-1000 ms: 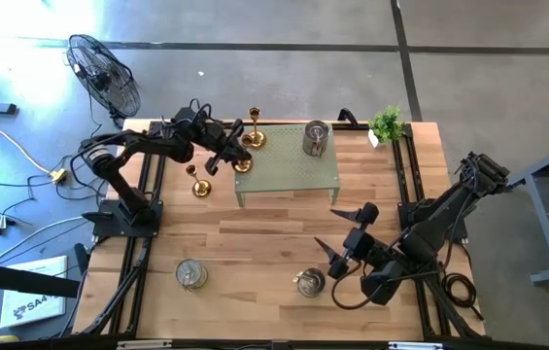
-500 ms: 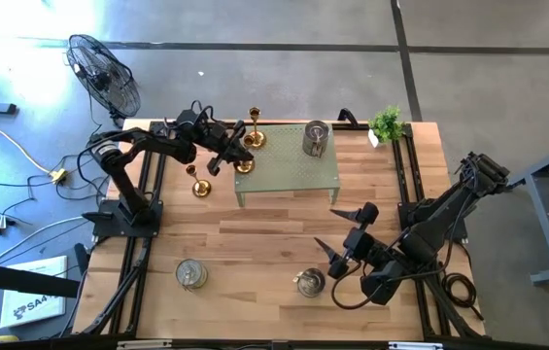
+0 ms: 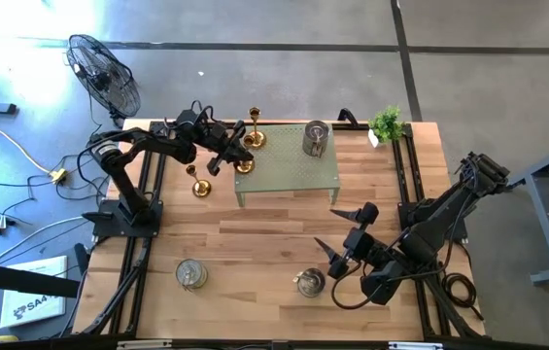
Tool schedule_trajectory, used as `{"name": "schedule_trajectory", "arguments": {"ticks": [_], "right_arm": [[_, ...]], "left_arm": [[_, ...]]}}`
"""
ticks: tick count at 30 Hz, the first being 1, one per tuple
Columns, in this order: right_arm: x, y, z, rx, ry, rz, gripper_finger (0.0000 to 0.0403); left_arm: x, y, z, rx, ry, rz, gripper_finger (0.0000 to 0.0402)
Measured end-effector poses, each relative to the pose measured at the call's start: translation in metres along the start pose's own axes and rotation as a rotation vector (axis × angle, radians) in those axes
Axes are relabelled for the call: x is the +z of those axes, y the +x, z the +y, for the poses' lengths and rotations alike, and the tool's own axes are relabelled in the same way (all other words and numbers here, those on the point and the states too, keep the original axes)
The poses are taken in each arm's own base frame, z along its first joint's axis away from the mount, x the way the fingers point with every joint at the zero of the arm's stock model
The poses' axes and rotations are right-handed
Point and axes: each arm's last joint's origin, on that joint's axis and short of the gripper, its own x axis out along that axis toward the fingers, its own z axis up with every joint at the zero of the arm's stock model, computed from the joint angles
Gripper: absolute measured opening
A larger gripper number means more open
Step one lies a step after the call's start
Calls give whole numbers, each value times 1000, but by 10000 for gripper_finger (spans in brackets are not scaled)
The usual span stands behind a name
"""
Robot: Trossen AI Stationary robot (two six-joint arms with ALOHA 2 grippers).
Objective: Pick & Place candle stick holders
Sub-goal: Put the bottom gold candle holder on the shelf
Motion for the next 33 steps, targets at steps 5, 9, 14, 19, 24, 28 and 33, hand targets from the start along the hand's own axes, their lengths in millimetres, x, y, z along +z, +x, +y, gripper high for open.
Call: {"name": "schedule_trajectory", "arguments": {"ticks": [5, 9, 14, 19, 24, 28, 33], "right_arm": [[0, 0, 0, -1, 0, 0, 362], [0, 0, 0, -1, 0, -1, 362], [0, 0, 0, -1, 0, -1, 362], [0, 0, 0, -1, 1, -1, 362], [0, 0, 0, -1, 2, -1, 362], [0, 0, 0, 0, 2, -1, 362], [0, 0, 0, 0, 2, 0, 362]], "left_arm": [[-1, 0, 0, 1, 1, 3, 7], [-4, 0, 2, 5, 0, 3, 7], [-10, 2, 3, -9, 5, 8, 11], [-14, 2, 2, -35, -22, 19, 38], [-13, 2, 1, -36, -33, 16, 47], [-13, 2, 1, -42, -34, 18, 49], [-13, 2, 2, -20, -37, 12, 50]]}}
